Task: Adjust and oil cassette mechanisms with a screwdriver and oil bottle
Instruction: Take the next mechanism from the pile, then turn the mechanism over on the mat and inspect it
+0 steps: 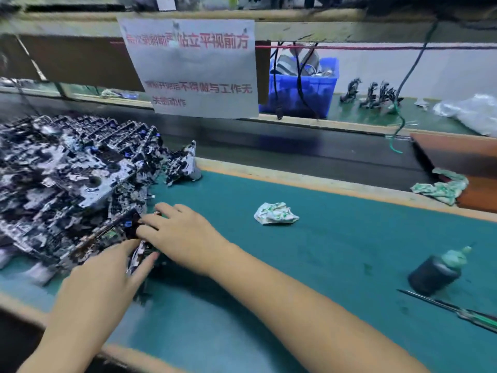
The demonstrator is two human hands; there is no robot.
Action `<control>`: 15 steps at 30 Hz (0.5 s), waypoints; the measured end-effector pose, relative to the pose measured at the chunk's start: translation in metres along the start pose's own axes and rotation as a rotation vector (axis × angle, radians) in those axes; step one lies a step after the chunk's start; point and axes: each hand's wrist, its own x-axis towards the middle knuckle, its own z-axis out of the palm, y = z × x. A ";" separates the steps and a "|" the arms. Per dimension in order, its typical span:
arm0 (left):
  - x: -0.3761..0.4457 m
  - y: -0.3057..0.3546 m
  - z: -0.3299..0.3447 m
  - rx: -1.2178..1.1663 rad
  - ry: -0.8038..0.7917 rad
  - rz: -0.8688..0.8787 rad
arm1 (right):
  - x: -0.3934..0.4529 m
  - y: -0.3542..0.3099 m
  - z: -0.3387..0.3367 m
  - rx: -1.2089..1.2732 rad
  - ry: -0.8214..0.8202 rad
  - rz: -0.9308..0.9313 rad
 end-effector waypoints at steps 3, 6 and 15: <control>-0.005 0.008 -0.005 -0.067 0.017 0.106 | -0.003 0.008 -0.005 -0.106 0.018 -0.107; -0.001 0.013 -0.014 -0.168 -0.033 0.239 | -0.028 0.025 -0.019 -0.121 0.004 -0.093; -0.012 0.130 0.012 -0.565 -0.274 0.714 | -0.212 0.058 -0.056 -0.186 0.232 0.287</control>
